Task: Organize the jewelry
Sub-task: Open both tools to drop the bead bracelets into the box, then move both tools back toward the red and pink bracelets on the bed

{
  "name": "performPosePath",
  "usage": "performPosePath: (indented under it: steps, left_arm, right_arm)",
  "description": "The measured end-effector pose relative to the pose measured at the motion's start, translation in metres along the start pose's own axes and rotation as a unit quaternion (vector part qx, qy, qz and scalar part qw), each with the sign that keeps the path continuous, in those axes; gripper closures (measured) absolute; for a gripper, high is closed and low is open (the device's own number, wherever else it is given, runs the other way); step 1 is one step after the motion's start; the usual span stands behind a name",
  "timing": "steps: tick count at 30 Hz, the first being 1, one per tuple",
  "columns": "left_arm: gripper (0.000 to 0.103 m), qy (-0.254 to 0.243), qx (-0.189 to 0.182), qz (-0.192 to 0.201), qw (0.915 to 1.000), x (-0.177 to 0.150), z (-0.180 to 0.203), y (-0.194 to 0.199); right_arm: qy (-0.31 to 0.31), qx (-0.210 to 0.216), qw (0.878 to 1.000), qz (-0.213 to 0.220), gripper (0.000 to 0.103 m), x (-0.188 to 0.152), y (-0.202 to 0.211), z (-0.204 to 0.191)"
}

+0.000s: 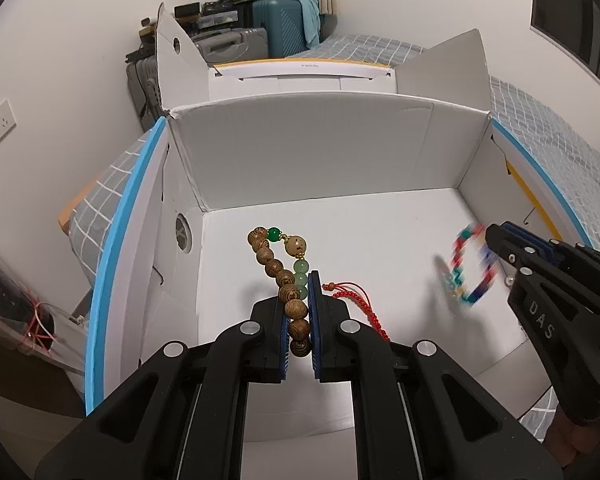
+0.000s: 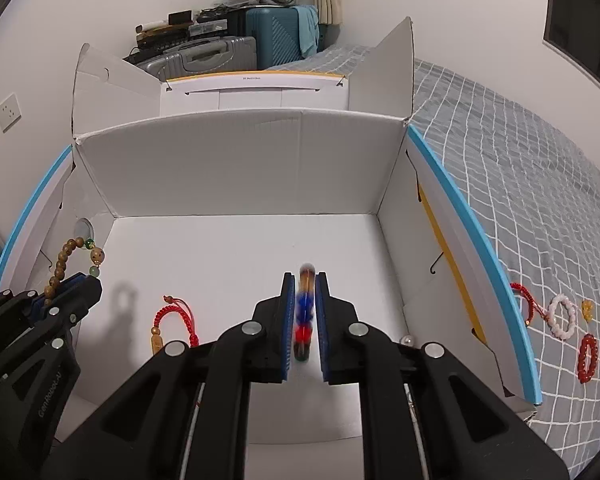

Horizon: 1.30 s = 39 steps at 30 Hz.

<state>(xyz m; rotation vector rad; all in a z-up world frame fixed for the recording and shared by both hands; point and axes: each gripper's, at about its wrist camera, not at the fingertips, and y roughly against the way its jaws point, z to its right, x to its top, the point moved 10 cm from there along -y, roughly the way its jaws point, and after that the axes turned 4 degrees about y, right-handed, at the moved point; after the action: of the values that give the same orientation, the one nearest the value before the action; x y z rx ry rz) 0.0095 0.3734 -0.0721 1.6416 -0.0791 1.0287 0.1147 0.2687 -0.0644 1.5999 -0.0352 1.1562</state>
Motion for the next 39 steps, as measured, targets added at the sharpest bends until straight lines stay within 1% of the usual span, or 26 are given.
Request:
performPosePath:
  steps: [6, 7, 8, 9, 10, 11, 12, 13, 14, 15, 17, 19, 21, 23, 27, 29, 34, 39]
  left_arm:
    - [0.094, 0.001, 0.003, -0.002, 1.0000, 0.002, 0.000, -0.002]
    - [0.092, 0.002, 0.003, -0.003, 1.0000, 0.002, 0.000, -0.002]
    - [0.091, 0.001, 0.002, -0.003, 1.0000, 0.001, 0.000, -0.001]
    - [0.088, 0.001, 0.003, -0.002, 1.0000, 0.002, 0.001, -0.001]
    - [0.077, 0.002, 0.005, 0.000, 1.0000, 0.002, 0.000, 0.000]
    - [0.067, 0.004, 0.006, 0.006, 1.0000, 0.003, 0.000, 0.002]
    - [0.064, 0.006, 0.007, 0.011, 0.9999, 0.004, 0.000, 0.004]
    - [0.059, 0.006, 0.009, 0.016, 0.9998, 0.005, 0.000, 0.006]
    - [0.053, 0.005, 0.010, 0.020, 0.9997, 0.006, 0.000, 0.008]
    - [0.050, 0.006, 0.010, 0.022, 0.9997, 0.006, 0.000, 0.010]
    - [0.039, 0.007, 0.013, 0.030, 0.9994, 0.009, 0.001, 0.014]
    - [0.032, 0.009, 0.013, 0.038, 0.9991, 0.012, 0.003, 0.019]
    - [0.028, 0.010, 0.012, 0.047, 0.9988, 0.015, 0.007, 0.024]
    - [0.016, 0.011, 0.007, 0.053, 0.9985, 0.017, 0.012, 0.029]
    - [0.010, 0.008, -0.006, 0.070, 0.9975, 0.022, 0.027, 0.041]
    - [0.007, 0.006, -0.014, 0.076, 0.9970, 0.024, 0.037, 0.047]
    - [0.006, -0.009, -0.034, 0.093, 0.9951, 0.028, 0.073, 0.061]
    - [0.006, -0.029, -0.056, 0.100, 0.9930, 0.028, 0.119, 0.070]
  right_arm:
    - [0.006, -0.001, 1.000, 0.004, 0.093, 0.002, 0.004, -0.002]
    - [0.007, -0.002, 1.000, 0.005, 0.090, 0.001, 0.004, -0.003]
    - [0.006, -0.001, 1.000, 0.005, 0.081, 0.001, 0.004, -0.002]
    - [0.003, 0.001, 1.000, 0.006, 0.069, 0.000, 0.006, -0.002]
    - [0.001, 0.003, 1.000, 0.007, 0.064, 0.000, 0.007, -0.001]
    - [-0.004, 0.005, 1.000, 0.011, 0.056, 0.000, 0.009, 0.001]
    - [-0.007, 0.004, 1.000, 0.013, 0.051, 0.001, 0.010, 0.002]
    - [-0.010, 0.001, 1.000, 0.017, 0.049, 0.001, 0.013, 0.006]
    - [-0.011, -0.001, 1.000, 0.019, 0.044, 0.002, 0.014, 0.008]
    - [-0.014, -0.004, 1.000, 0.022, 0.039, 0.002, 0.017, 0.012]
    - [-0.021, -0.010, 0.999, 0.031, 0.031, 0.004, 0.024, 0.021]
    - [-0.026, -0.017, 0.999, 0.040, 0.026, 0.006, 0.031, 0.030]
    - [-0.030, -0.025, 0.998, 0.047, 0.019, 0.007, 0.037, 0.039]
    - [-0.033, -0.038, 0.997, 0.059, 0.016, 0.008, 0.047, 0.053]
    - [-0.040, -0.059, 0.994, 0.078, 0.010, 0.009, 0.063, 0.076]
    - [-0.045, -0.069, 0.993, 0.086, 0.009, 0.007, 0.073, 0.091]
    - [-0.057, -0.092, 0.989, 0.098, 0.008, -0.002, 0.094, 0.128]
    - [-0.072, -0.114, 0.986, 0.103, 0.008, -0.016, 0.112, 0.168]
